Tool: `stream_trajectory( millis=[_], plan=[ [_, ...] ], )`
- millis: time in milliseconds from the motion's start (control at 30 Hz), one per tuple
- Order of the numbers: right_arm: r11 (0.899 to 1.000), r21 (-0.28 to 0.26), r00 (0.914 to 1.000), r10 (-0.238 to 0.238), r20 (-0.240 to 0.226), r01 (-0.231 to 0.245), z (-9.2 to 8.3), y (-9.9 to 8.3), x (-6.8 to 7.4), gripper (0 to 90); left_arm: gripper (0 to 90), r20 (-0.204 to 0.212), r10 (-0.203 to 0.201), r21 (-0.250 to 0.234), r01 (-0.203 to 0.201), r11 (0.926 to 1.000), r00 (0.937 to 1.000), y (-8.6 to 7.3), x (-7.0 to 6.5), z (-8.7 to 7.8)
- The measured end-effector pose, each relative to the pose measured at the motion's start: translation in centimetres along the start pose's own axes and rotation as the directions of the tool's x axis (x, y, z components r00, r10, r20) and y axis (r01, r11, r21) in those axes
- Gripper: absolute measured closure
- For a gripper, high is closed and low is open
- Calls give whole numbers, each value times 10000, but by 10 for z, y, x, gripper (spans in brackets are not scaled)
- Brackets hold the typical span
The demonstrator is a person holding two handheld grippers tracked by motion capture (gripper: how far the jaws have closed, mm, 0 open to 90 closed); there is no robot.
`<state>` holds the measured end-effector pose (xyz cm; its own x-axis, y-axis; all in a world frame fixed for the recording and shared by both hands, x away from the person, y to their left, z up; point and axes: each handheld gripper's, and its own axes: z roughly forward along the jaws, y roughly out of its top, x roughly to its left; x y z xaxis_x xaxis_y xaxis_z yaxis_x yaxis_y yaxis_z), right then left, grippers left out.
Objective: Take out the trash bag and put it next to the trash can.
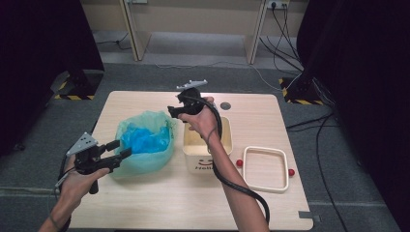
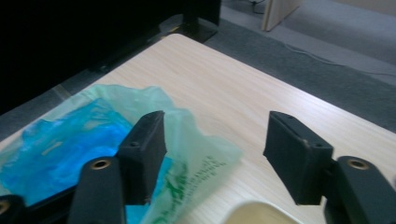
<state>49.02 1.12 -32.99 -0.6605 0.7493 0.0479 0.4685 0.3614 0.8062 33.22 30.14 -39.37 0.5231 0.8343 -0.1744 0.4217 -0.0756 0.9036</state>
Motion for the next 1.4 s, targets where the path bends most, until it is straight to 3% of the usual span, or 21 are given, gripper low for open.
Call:
stream_trajectory(
  millis=[133,200,333,467,533,800,1167,1400],
  plan=[
    [9994,-281,9955,-163,931,190,-15,-6,-7,245,392,121,118,26,-118,9999,9999,1,-5,2],
    [9992,-319,9920,-212,1248,254,-23,-10,-11,233,393,190,142,64,-143,9999,9997,1,-7,2],
    [9996,256,9926,86,1214,-118,-37,-20,-22,196,393,370,250,193,-257,9995,9990,1,-13,5],
    [9990,404,9899,155,1410,-214,-50,-32,-34,193,392,571,334,248,-349,9991,9978,1,-20,8],
    [9978,401,9880,465,1475,-530,-56,-38,-40,176,392,674,394,277,-413,9988,9969,2,-24,9],
    [9910,-77,9790,1333,1544,-1337,-85,-57,-64,179,392,990,572,416,-615,9972,9934,2,-36,16],
    [9840,-791,9696,1712,1749,-1595,-115,-87,-89,197,389,1343,707,470,-776,9959,9884,-2,-51,21],
    [9808,-868,9601,1890,2063,-1745,-130,-112,-107,156,327,1634,793,485,-883,9949,9834,-7,-66,25]
  ],
)
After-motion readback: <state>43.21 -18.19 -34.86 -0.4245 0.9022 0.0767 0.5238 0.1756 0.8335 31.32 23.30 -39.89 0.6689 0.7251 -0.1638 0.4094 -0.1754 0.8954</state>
